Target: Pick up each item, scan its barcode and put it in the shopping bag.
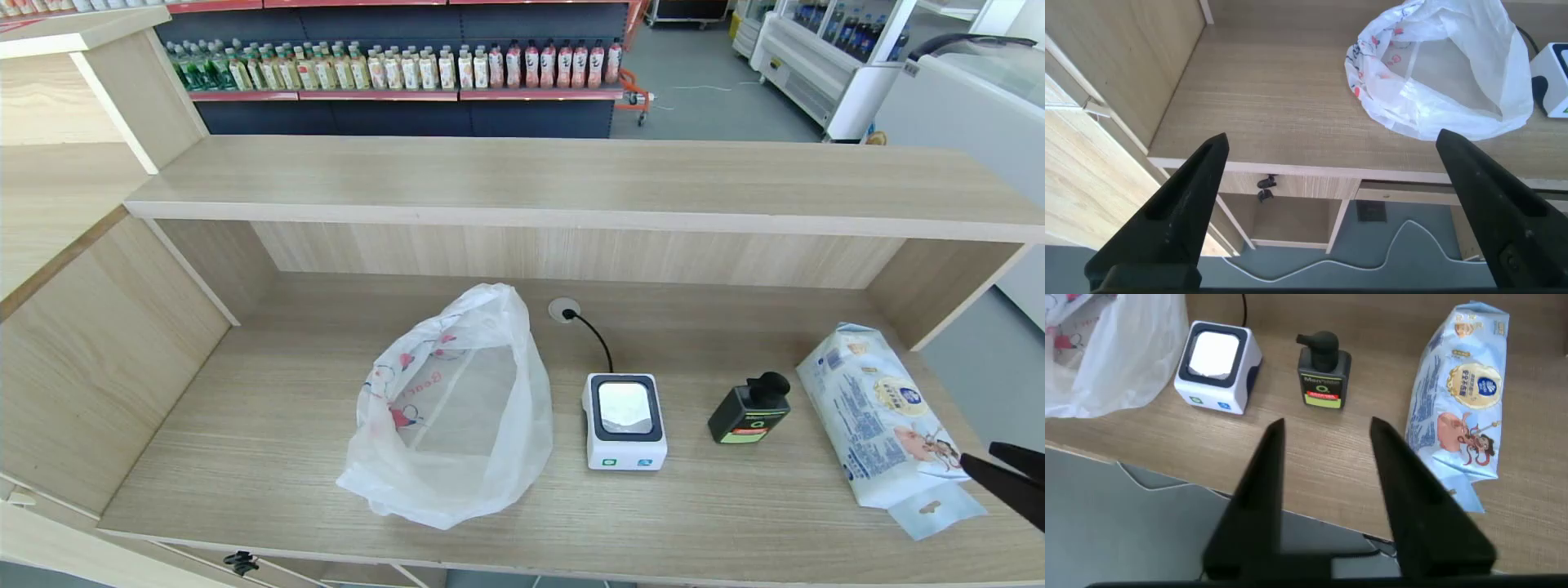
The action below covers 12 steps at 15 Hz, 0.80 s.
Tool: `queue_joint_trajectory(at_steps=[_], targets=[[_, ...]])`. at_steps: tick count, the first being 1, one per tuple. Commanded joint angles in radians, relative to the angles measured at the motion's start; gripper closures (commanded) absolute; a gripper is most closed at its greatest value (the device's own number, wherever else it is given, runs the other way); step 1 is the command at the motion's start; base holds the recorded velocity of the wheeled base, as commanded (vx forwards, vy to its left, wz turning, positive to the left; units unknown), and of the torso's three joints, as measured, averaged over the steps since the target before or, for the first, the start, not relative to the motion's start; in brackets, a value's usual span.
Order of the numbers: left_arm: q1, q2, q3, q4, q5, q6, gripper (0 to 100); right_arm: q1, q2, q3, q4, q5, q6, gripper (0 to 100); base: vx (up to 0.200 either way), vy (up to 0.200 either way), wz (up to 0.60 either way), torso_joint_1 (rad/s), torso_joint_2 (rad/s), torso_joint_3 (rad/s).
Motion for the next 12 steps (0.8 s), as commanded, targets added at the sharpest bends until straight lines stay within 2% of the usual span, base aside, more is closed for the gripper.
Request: queue_joint_trajectory(at_steps=[1,3,5,10,12], targets=[[0.0,0.0,0.0,0.0,-0.002,0.0,0,-0.032,0.065,0.026,-0.006,0.002,-0.004,0,0.0,0.0,0.0,0.0,0.0,0.0],[0.0,0.0,0.0,0.0,0.0,0.0,0,-0.045,0.165,0.045,-0.108,0.002,-0.002,0,0.0,0.0,0.0,0.0,0.0,0.0],[0.0,0.0,0.0,0.0,0.0,0.0,0,-0.1,0.318,0.062,-0.242,0.006,-0.019,0,0.0,0.0,0.0,0.0,0.0,0.0],[0.0,0.0,0.0,0.0,-0.002,0.0,0,-0.117,0.529,0.08,-0.388,0.032,-0.032,0,0.0,0.0,0.0,0.0,0.0,0.0],[0.0,0.0,0.0,0.0,0.0,0.0,0,-0.12,0.558,0.079,-0.392,0.036,-0.042,0,0.0,0.0,0.0,0.0,0.0,0.0]])
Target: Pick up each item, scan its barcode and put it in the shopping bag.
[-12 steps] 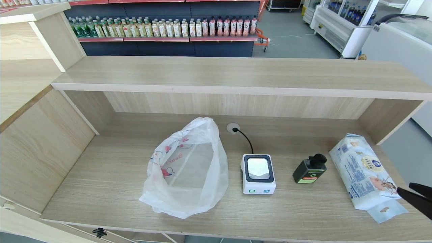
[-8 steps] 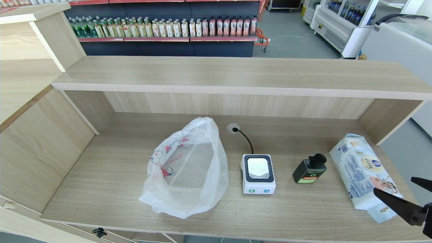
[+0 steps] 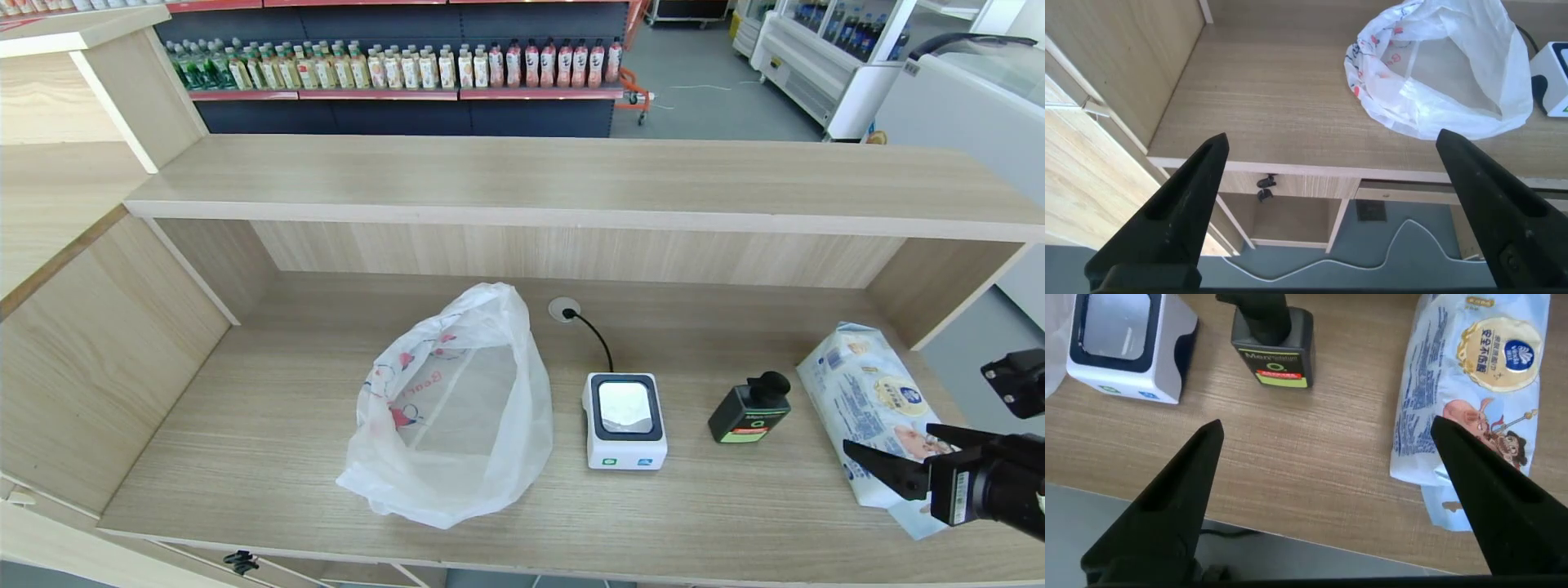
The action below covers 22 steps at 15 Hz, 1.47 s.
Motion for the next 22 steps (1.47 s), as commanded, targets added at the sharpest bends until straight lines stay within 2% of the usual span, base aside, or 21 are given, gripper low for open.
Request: queue_joint_trajectory(at_steps=[1,3,7,10,22], targets=[[0.0,0.0,0.0,0.0,0.0,0.0,0,-0.003,0.084,0.004,-0.001,0.002,-0.001,0,0.0,0.0,0.0,0.0,0.0,0.0],[-0.001,0.0,0.0,0.0,0.0,0.0,0,-0.005,0.135,-0.008,-0.01,0.034,-0.001,0,0.0,0.0,0.0,0.0,0.0,0.0],[0.0,0.0,0.0,0.0,0.0,0.0,0,-0.005,0.253,-0.028,-0.128,0.133,-0.002,0,0.0,0.0,0.0,0.0,0.0,0.0],[-0.001,0.0,0.0,0.0,-0.002,0.0,0,0.0,0.317,-0.053,-0.133,0.156,-0.062,0,0.0,0.0,0.0,0.0,0.0,0.0],[0.0,0.0,0.0,0.0,0.0,0.0,0,0.0,0.532,-0.223,-0.151,0.269,-0.1,0,0.0,0.0,0.0,0.0,0.0,0.0]])
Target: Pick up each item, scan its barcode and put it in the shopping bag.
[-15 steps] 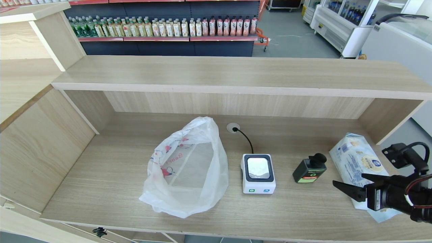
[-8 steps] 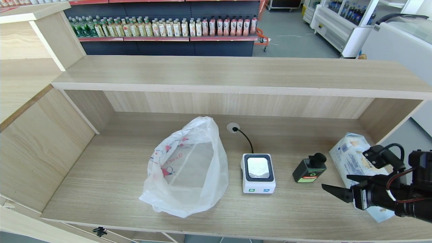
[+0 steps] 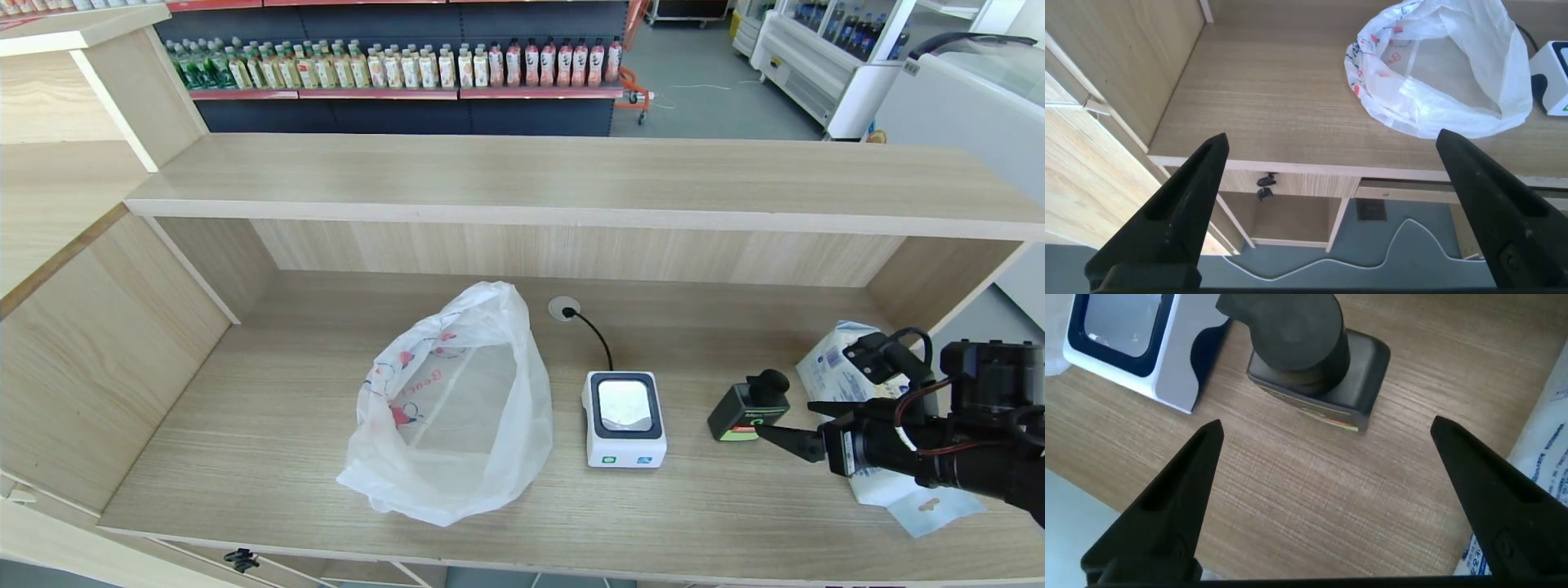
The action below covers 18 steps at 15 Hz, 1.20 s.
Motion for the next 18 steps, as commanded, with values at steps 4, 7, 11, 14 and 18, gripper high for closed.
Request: queue_joint_trajectory(at_steps=[4,7,11,14,18], targets=[[0.0,0.0,0.0,0.0,0.0,-0.001,0,0.021,0.138,-0.021,-0.096,0.032,-0.013,0,0.0,0.0,0.0,0.0,0.0,0.0],[0.0,0.0,0.0,0.0,0.0,-0.001,0,0.039,0.188,-0.031,-0.142,0.055,-0.011,0,0.0,0.0,0.0,0.0,0.0,0.0],[0.0,0.0,0.0,0.0,0.0,-0.001,0,0.067,0.259,-0.068,-0.216,0.066,-0.005,0,0.0,0.0,0.0,0.0,0.0,0.0],[0.0,0.0,0.0,0.0,0.0,-0.001,0,0.078,0.32,-0.08,-0.298,0.098,-0.003,0,0.0,0.0,0.0,0.0,0.0,0.0],[-0.001,0.0,0.0,0.0,0.0,-0.001,0,0.088,0.357,-0.128,-0.314,0.093,0.0,0,0.0,0.0,0.0,0.0,0.0,0.0]])
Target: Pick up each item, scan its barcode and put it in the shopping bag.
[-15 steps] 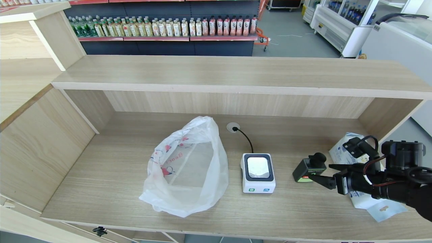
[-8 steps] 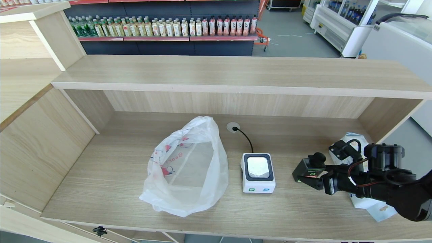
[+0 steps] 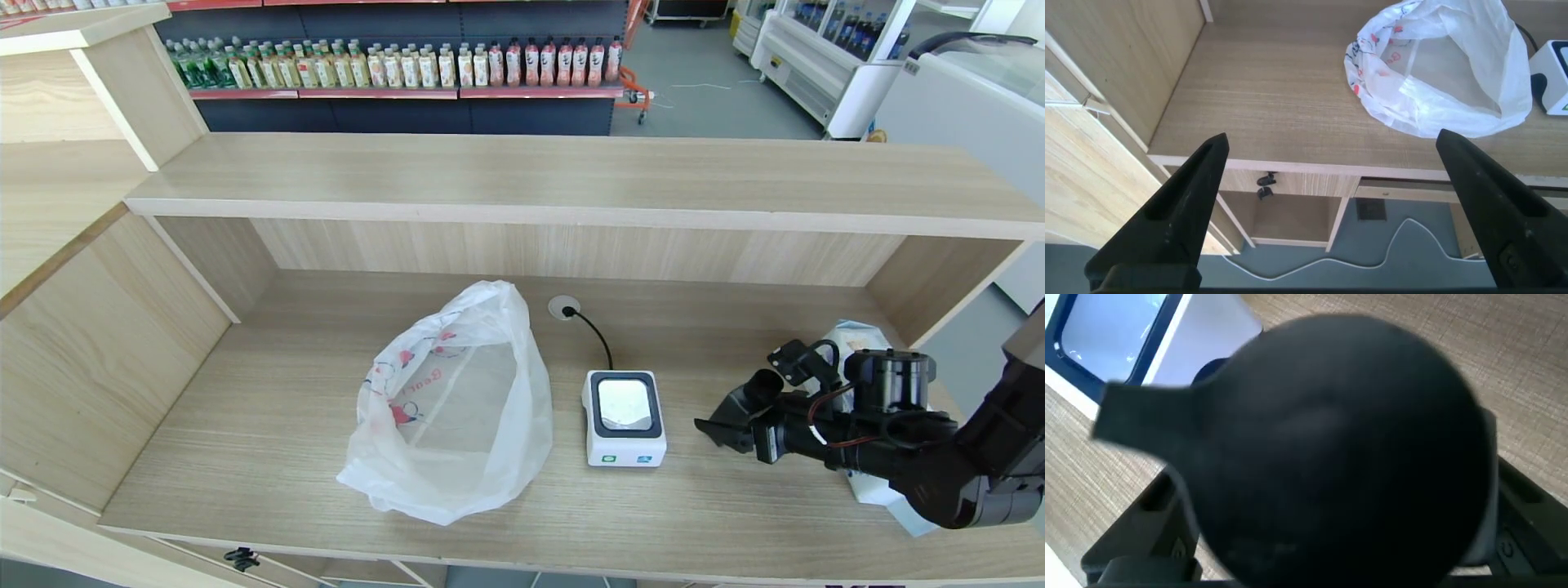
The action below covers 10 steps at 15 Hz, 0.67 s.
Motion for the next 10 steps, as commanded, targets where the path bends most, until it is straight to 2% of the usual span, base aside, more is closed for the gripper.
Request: queue_joint_trajectory(at_steps=[1,8,10], targets=[[0.0,0.0,0.0,0.0,0.0,0.0,0,0.002,0.025,-0.042,0.001,-0.005,-0.001,0,0.0,0.0,0.0,0.0,0.0,0.0],[0.0,0.0,0.0,0.0,-0.002,0.0,0,0.002,0.036,-0.068,0.001,0.007,0.002,0,0.0,0.0,0.0,0.0,0.0,0.0],[0.0,0.0,0.0,0.0,-0.002,0.0,0,-0.003,0.03,-0.068,-0.007,0.04,0.002,0,0.0,0.0,0.0,0.0,0.0,0.0]])
